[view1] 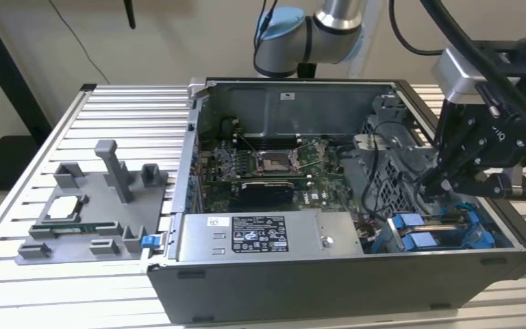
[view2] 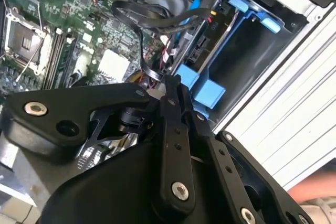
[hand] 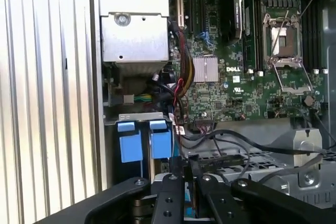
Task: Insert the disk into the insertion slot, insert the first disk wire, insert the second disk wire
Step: 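Insert the second disk wire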
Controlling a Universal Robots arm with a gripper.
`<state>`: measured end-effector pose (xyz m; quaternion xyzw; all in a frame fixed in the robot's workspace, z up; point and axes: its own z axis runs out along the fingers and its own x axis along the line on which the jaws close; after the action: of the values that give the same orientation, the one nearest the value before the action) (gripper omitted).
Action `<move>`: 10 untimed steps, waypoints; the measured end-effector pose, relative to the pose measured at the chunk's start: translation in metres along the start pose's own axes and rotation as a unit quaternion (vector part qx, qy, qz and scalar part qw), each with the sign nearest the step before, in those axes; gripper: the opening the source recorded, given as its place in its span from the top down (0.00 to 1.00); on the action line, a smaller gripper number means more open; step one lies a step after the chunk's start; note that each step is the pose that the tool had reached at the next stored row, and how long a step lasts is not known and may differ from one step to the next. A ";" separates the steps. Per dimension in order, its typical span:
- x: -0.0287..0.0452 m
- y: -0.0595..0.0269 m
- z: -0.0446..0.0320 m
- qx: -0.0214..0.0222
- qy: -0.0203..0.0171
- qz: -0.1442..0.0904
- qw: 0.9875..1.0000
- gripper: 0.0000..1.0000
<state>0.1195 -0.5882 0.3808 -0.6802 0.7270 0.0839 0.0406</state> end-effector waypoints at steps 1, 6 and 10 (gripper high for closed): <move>0.0010 -0.0002 0.0016 0.000 0.000 0.000 1.000 1.00; 0.0032 -0.0045 0.0100 0.000 0.000 0.000 1.000 1.00; 0.0037 -0.0137 0.0156 -0.001 0.000 -0.003 1.000 1.00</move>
<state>0.1321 -0.5899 0.3639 -0.6824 0.7250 0.0840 0.0402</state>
